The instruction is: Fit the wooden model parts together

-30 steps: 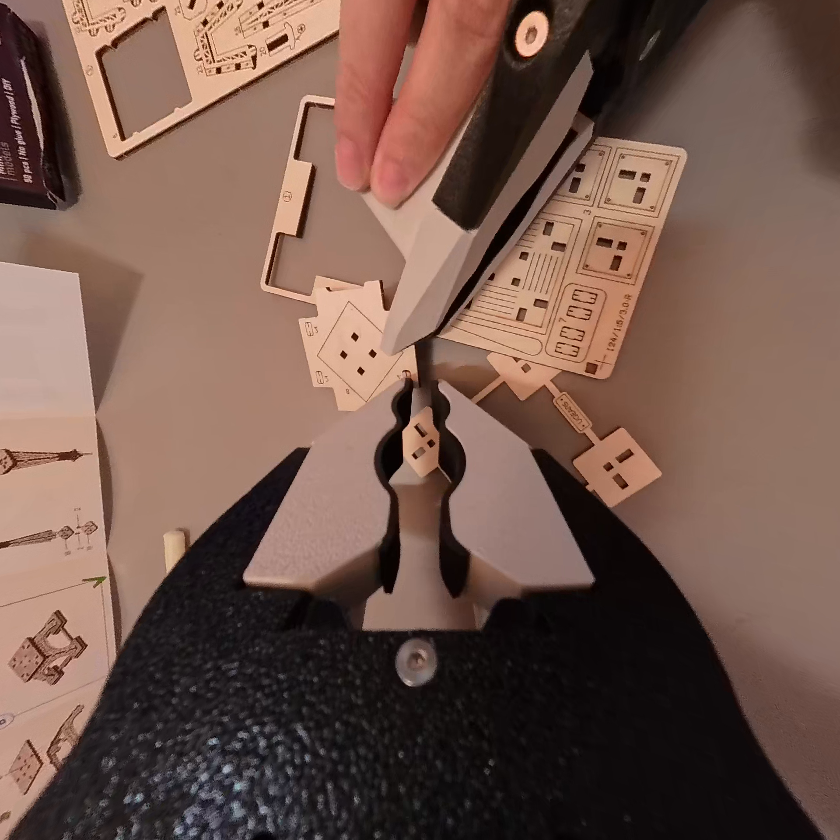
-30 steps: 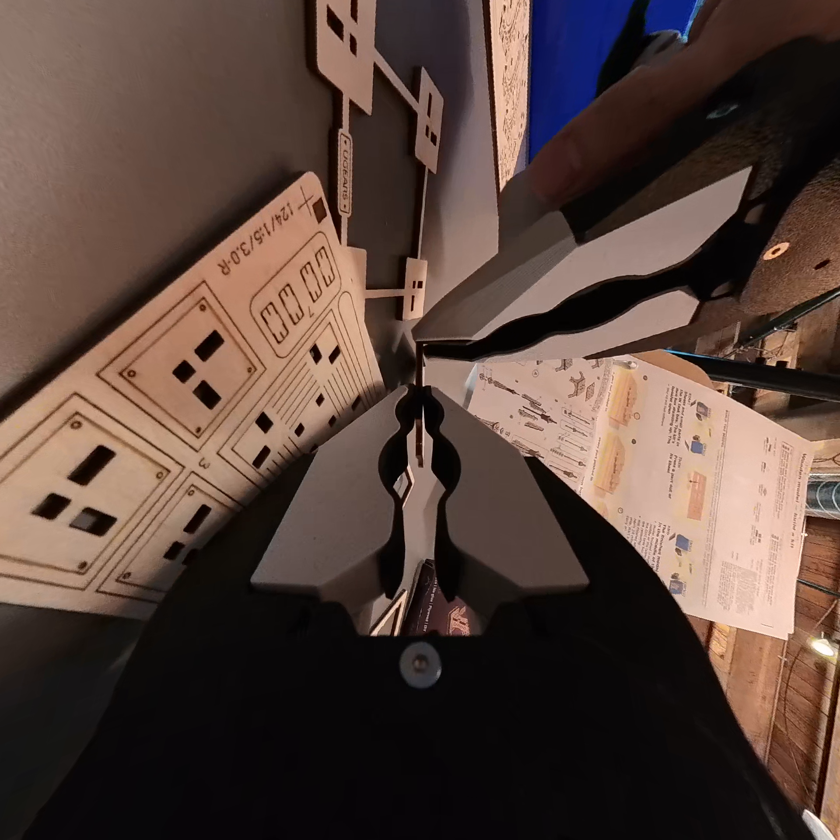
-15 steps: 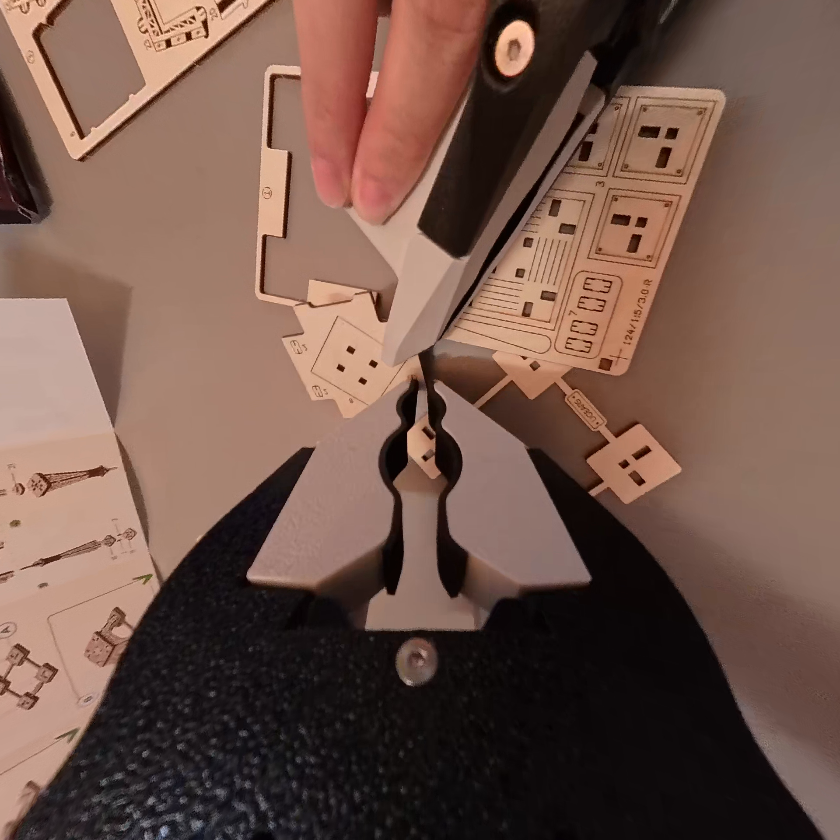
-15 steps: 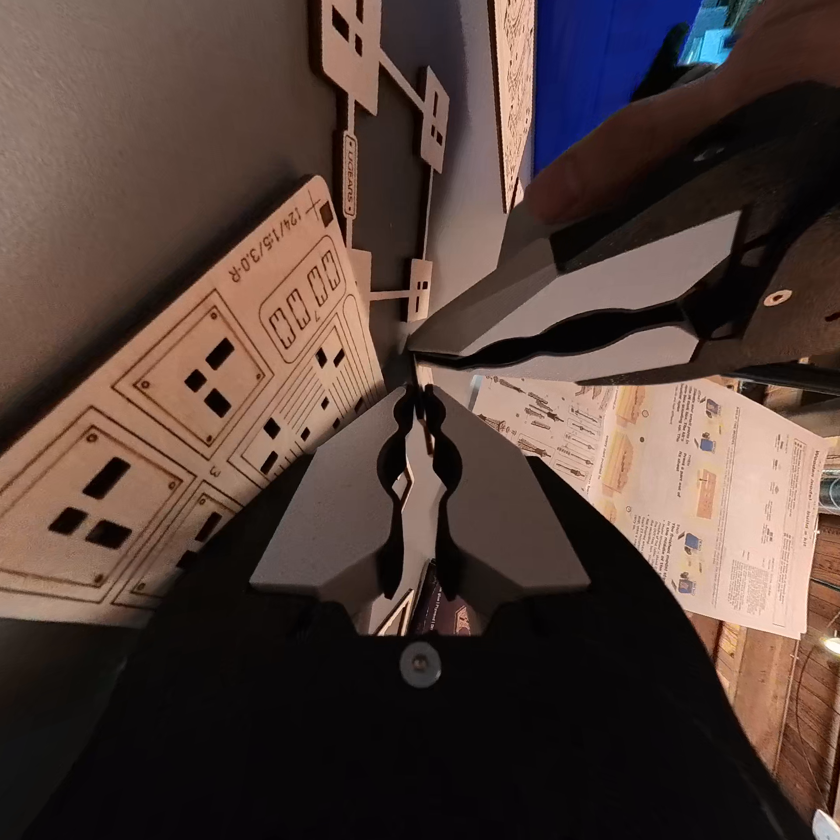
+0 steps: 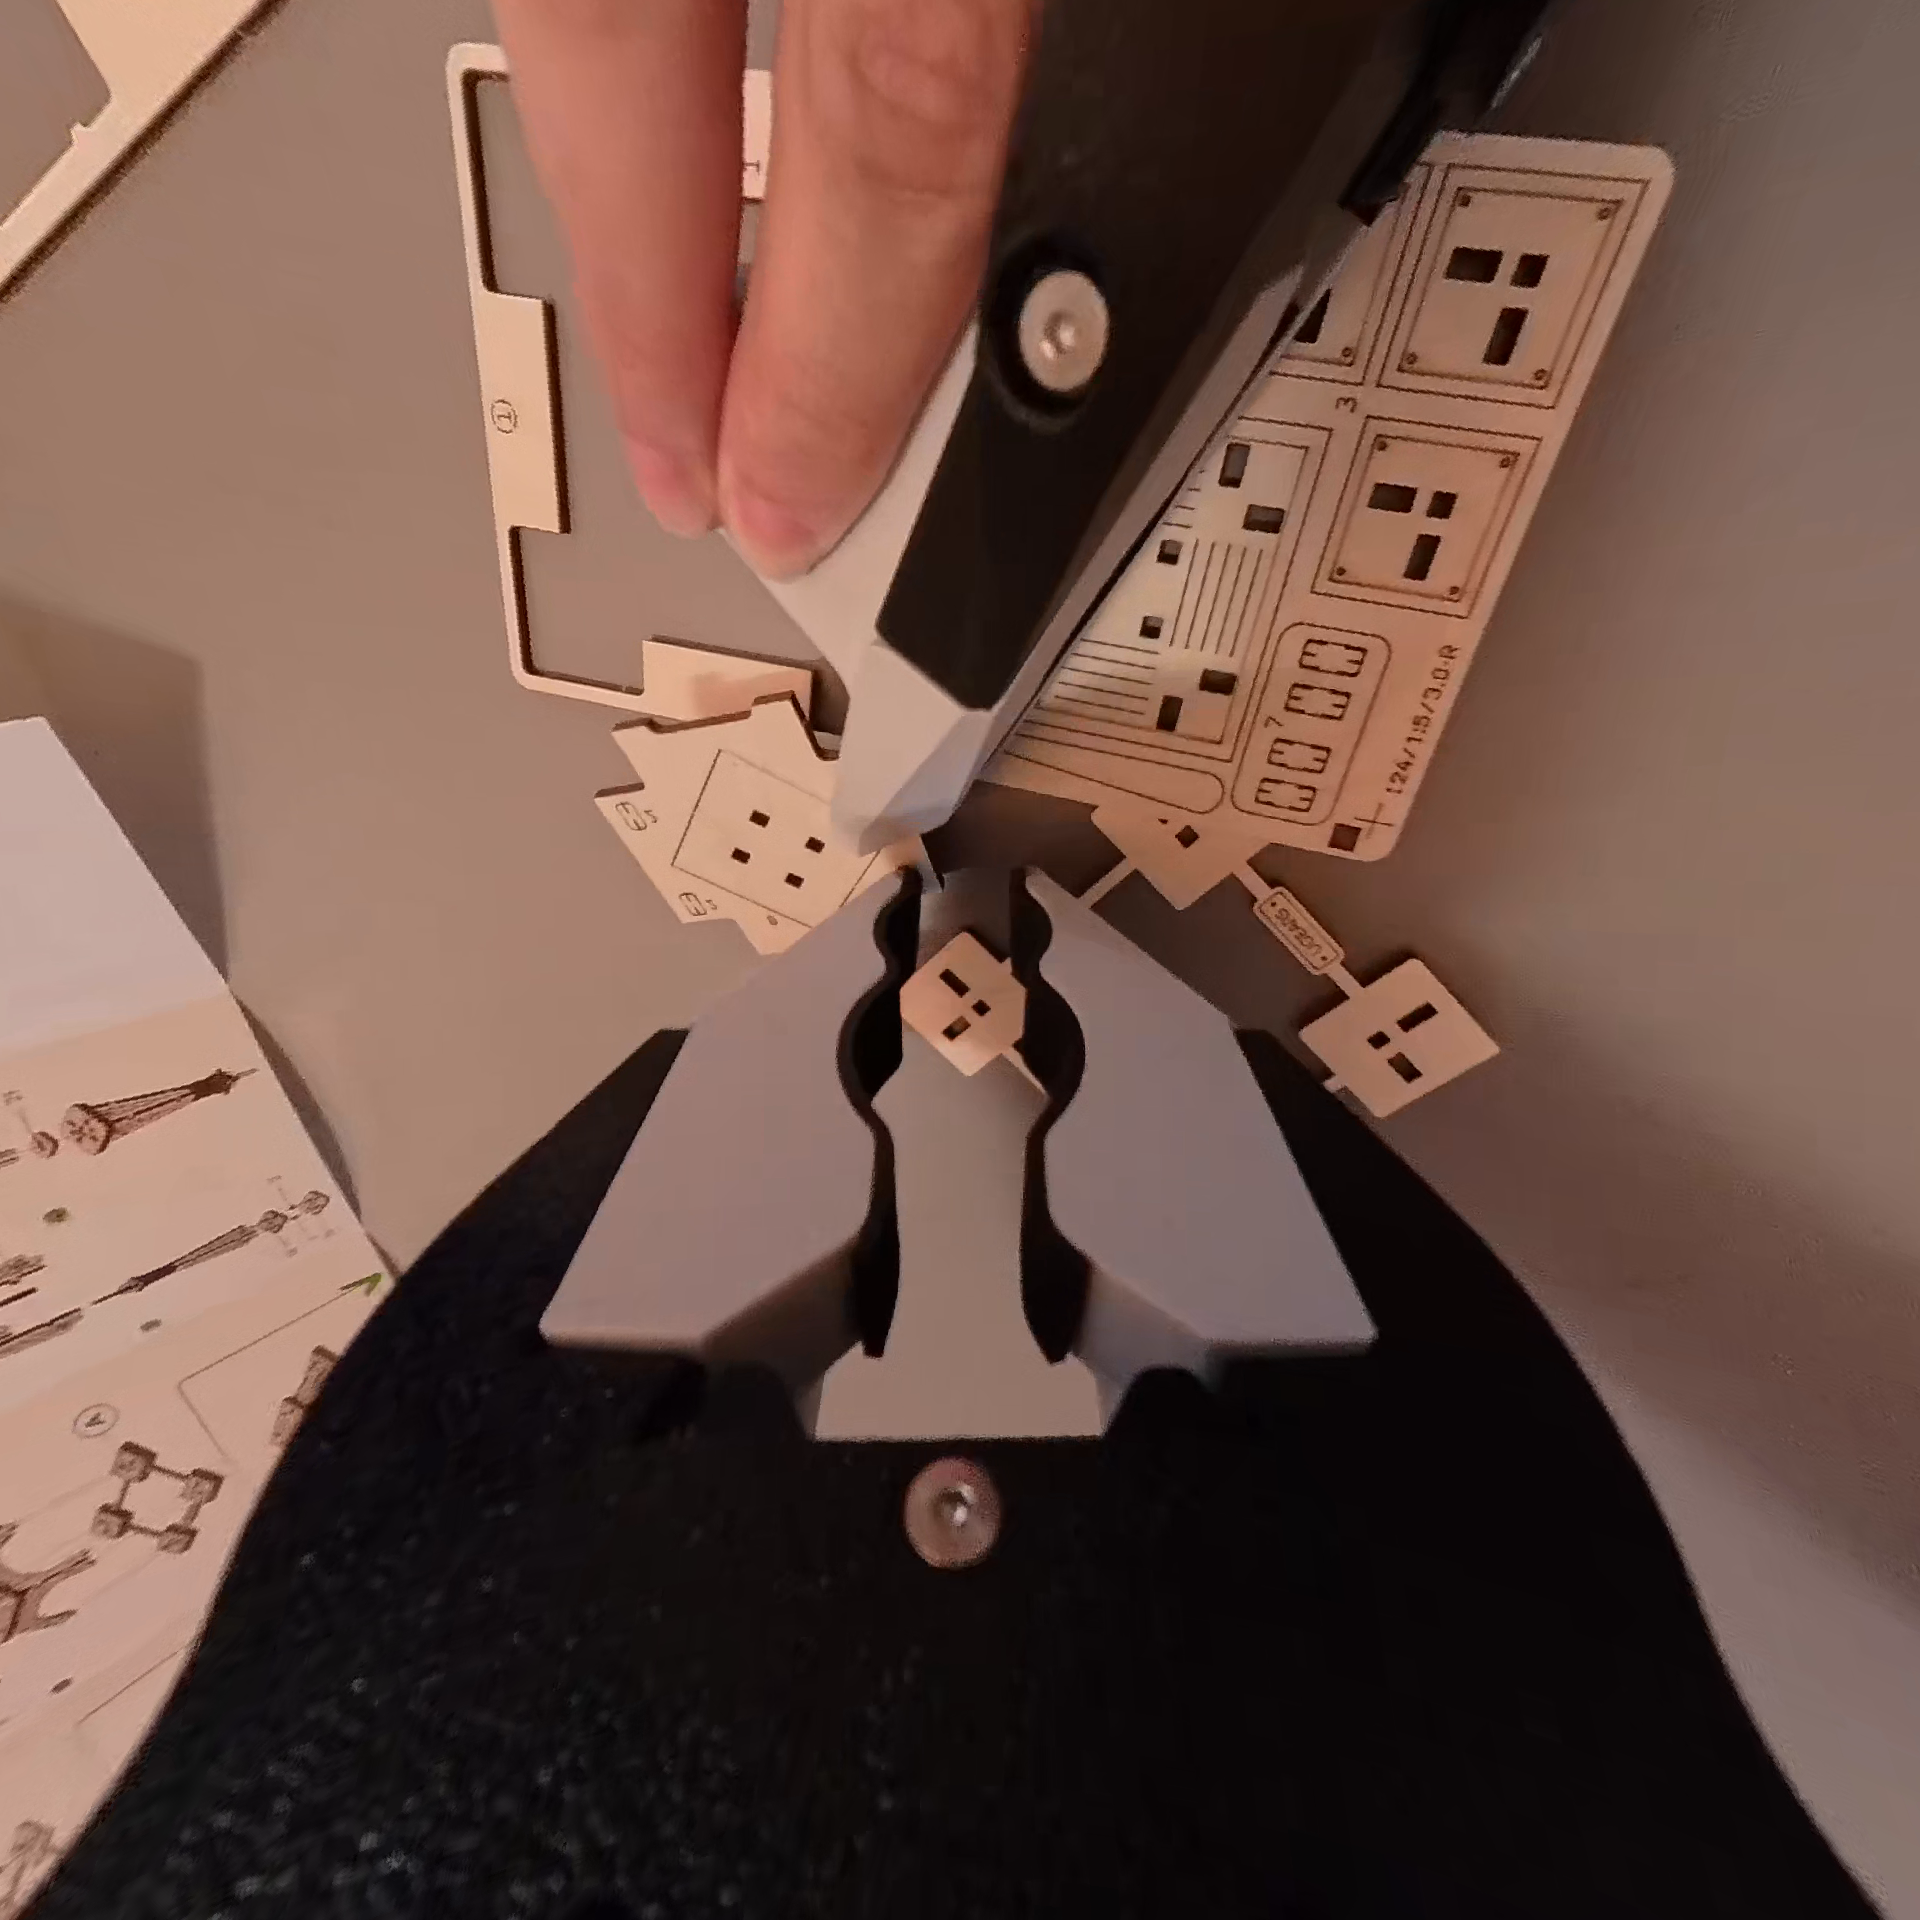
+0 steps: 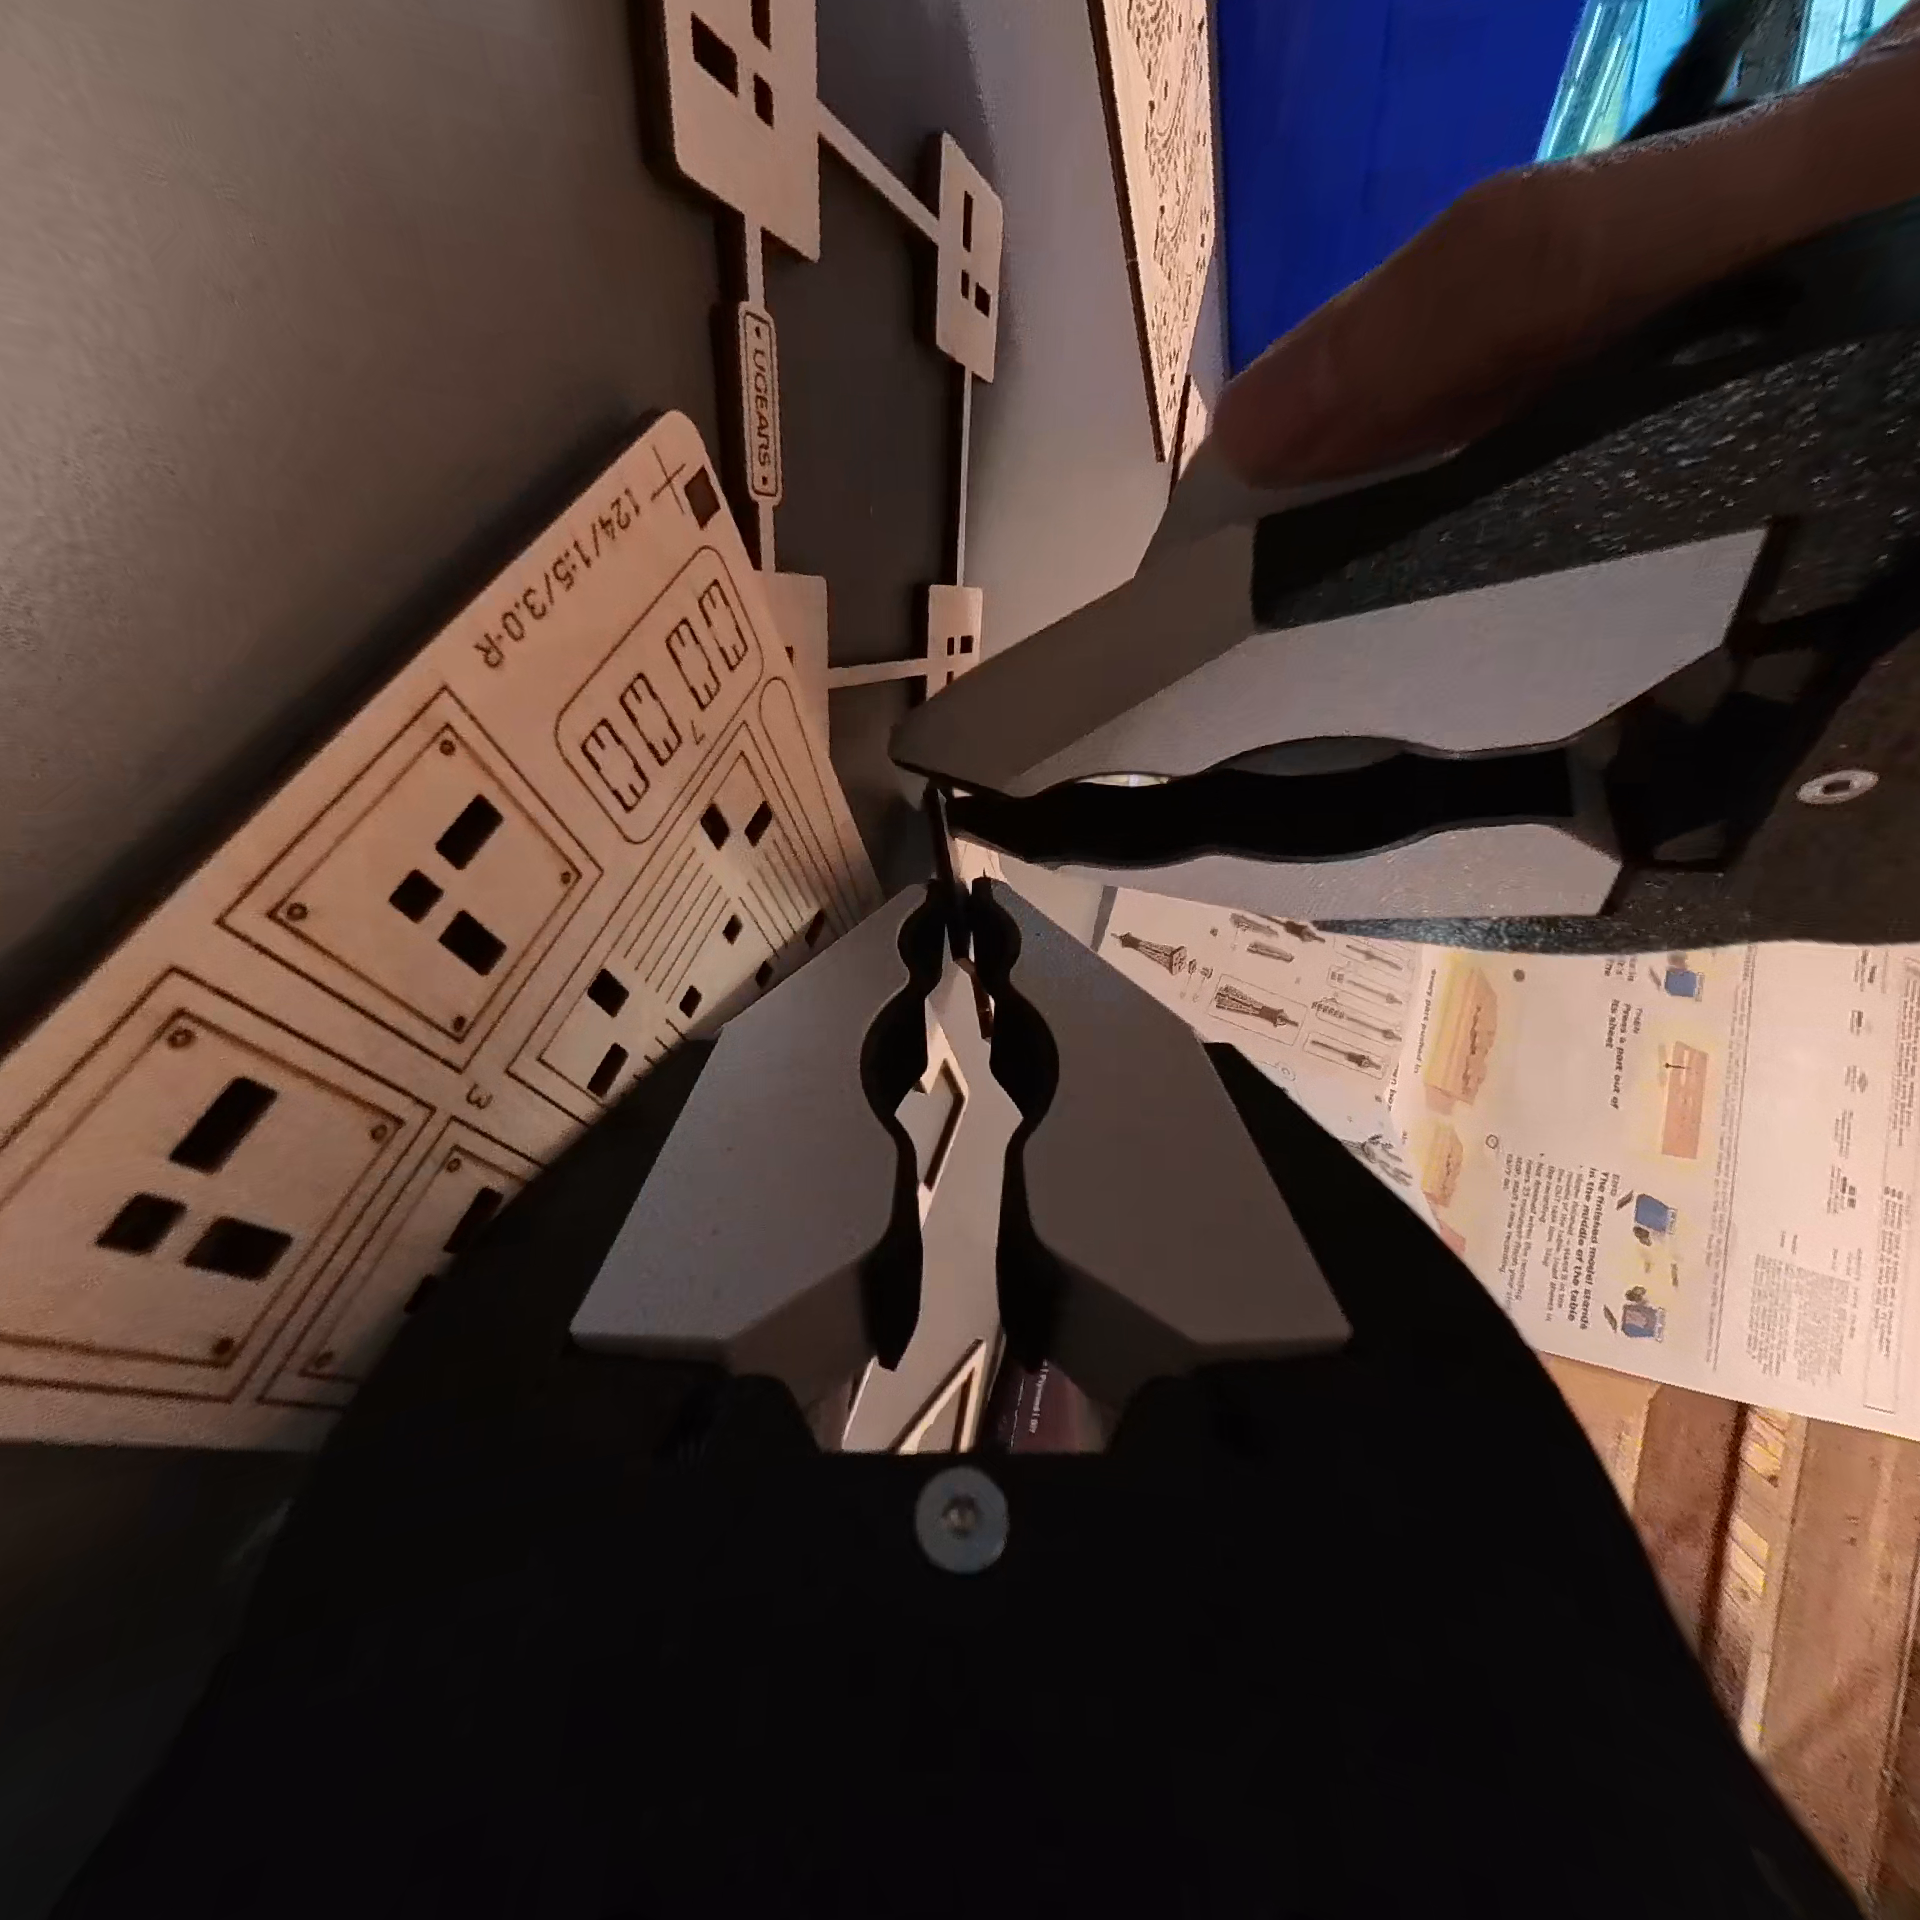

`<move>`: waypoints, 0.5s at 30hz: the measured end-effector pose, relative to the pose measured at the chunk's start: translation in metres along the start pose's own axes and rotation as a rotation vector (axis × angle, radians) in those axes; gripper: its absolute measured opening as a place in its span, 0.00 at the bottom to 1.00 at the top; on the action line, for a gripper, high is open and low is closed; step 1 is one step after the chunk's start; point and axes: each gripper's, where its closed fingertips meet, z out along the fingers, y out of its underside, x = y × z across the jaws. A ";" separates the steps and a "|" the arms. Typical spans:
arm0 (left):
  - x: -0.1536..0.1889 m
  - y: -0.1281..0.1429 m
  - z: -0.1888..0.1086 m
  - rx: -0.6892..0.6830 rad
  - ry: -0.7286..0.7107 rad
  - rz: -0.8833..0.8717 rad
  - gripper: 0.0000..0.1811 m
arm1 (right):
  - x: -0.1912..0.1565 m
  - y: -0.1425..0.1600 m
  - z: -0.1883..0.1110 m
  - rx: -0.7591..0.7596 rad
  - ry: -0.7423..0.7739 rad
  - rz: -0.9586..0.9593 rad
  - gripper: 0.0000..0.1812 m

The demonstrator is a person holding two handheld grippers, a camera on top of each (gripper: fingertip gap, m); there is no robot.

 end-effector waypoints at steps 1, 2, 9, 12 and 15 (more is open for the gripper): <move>0.000 0.000 0.000 -0.011 -0.004 0.005 0.07 | 0.000 0.000 0.000 0.000 -0.001 0.001 0.02; 0.000 0.000 0.000 -0.020 -0.004 0.004 0.08 | 0.000 0.000 0.000 0.001 -0.002 0.005 0.02; 0.001 0.000 0.001 -0.112 -0.017 0.039 0.09 | -0.002 0.000 0.002 0.011 -0.014 0.039 0.02; -0.001 0.001 0.001 -0.109 -0.033 0.054 0.08 | -0.003 0.000 0.003 0.021 -0.021 0.066 0.02; -0.001 0.000 -0.002 -0.013 -0.004 -0.050 0.10 | -0.002 0.001 0.004 0.026 -0.017 0.088 0.02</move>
